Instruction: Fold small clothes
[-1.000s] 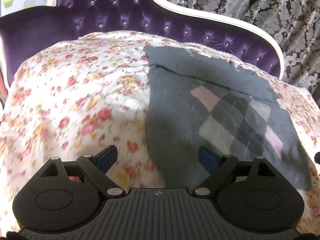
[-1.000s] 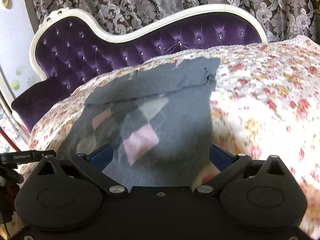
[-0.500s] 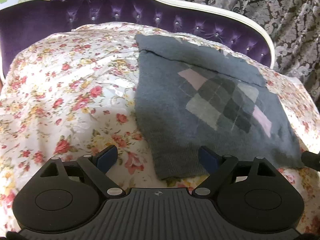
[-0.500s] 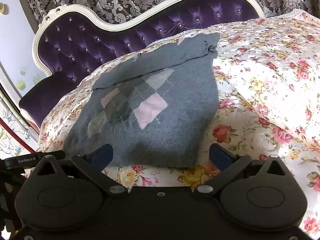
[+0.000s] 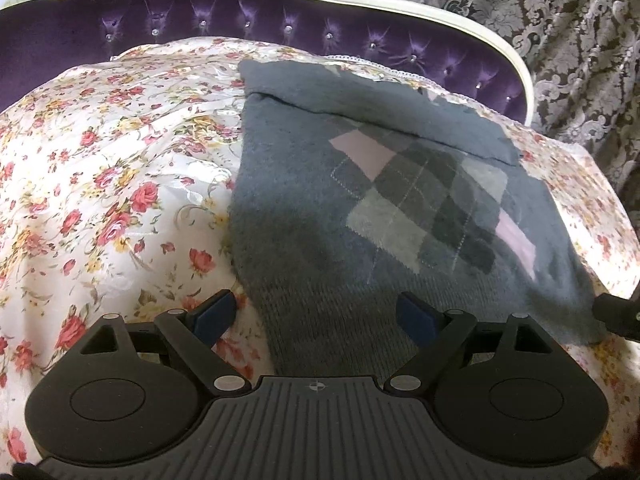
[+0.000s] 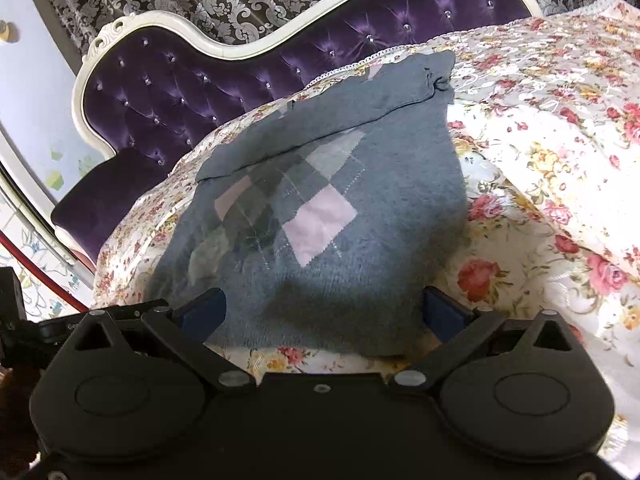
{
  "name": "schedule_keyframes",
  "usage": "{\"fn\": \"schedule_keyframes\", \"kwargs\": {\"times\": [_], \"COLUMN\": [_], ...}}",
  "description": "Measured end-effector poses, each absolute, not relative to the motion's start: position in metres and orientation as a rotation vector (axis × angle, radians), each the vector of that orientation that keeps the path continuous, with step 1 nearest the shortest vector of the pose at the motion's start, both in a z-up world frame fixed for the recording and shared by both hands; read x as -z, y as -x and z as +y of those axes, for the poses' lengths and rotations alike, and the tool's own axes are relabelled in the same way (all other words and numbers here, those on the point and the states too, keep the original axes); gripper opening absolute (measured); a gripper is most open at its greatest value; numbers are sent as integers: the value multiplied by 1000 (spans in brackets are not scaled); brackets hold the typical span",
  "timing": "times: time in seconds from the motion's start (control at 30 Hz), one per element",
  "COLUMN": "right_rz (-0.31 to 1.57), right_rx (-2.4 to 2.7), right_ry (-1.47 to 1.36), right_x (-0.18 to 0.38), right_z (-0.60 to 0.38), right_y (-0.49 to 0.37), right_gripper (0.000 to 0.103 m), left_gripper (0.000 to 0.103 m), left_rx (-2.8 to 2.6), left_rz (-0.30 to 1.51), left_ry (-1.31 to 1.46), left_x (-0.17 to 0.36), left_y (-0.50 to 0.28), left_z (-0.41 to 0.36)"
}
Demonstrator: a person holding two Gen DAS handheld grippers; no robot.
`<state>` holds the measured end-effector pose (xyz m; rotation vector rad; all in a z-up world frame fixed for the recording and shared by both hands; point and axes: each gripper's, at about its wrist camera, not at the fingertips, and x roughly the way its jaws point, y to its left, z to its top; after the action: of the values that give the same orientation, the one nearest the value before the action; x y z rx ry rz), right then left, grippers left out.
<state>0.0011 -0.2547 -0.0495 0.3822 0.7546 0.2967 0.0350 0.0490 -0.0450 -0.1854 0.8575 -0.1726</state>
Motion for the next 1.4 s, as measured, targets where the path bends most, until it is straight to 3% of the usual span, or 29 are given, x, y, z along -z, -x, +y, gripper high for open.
{"fn": "schedule_keyframes", "kwargs": {"times": [0.87,0.97,1.13,1.27,1.4], "right_rz": [749,749,758,793,800], "right_rx": [-319,-323,-328,-311,-272], "right_ry": [-439,-449,-459,-416,-366], "right_x": [54,54,54,51,50], "right_z": [-255,-256,-259,-253,-249], "right_y": [-12,-13,-14,-18,-16], "right_gripper": [103,103,103,101,72], "left_gripper": [86,74,45,37,37], "left_rx": [267,262,232,228,227], "left_rz": [884,872,862,863,862], "left_ry": [220,214,239,255,251], "left_x": [42,43,43,43,42], "left_y": [-41,-41,-39,-39,-38], "left_z": [36,34,42,49,49]}}
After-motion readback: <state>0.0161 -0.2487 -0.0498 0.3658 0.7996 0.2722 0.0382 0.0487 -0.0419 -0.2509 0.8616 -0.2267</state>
